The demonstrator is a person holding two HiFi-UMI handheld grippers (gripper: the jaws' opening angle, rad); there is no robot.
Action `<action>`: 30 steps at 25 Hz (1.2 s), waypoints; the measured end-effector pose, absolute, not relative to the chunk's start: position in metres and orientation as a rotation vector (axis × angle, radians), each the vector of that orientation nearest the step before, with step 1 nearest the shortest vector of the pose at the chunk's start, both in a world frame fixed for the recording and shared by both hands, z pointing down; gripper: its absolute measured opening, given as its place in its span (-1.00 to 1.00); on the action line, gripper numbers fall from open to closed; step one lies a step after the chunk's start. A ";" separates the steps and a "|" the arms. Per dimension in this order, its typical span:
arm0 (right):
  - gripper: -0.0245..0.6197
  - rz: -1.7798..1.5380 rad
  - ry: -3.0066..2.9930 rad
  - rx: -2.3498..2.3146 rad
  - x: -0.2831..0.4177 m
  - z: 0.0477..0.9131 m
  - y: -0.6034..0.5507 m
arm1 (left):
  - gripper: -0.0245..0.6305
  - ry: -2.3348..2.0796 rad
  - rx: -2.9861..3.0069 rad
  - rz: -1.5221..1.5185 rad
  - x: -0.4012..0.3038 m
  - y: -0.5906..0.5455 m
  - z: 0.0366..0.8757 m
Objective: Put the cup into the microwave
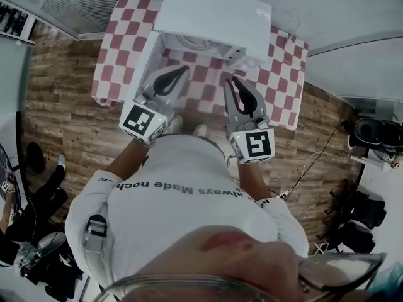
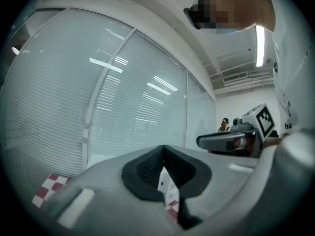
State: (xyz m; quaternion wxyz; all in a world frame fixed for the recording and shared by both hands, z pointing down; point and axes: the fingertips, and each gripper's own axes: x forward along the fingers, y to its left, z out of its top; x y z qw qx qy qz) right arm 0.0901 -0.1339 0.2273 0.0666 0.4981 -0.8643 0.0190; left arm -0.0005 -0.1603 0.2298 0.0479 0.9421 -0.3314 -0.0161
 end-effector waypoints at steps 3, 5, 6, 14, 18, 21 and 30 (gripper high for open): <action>-0.75 0.059 -2.603 1.491 0.089 0.220 -0.127 | -0.92 -1.004 2.870 -0.051 -0.003 -0.153 0.222; -0.75 0.053 -2.607 1.489 0.088 0.215 -0.124 | -0.91 -1.002 2.877 -0.055 -0.005 -0.150 0.216; -0.75 0.045 -2.612 1.490 0.087 0.211 -0.123 | -0.91 -1.003 2.880 -0.058 -0.006 -0.149 0.213; -0.75 0.034 -2.630 1.498 0.082 0.199 -0.115 | -0.92 -0.978 2.890 -0.072 -0.005 -0.139 0.206; -0.75 0.025 -2.625 1.493 0.081 0.200 -0.114 | -0.92 -0.973 2.898 -0.079 -0.002 -0.138 0.204; -0.75 0.022 -2.624 1.488 0.081 0.200 -0.113 | -0.91 -0.973 2.908 -0.077 -0.001 -0.137 0.202; -0.75 0.019 -2.618 1.491 0.083 0.202 -0.112 | -0.91 -0.978 2.903 -0.071 0.001 -0.137 0.206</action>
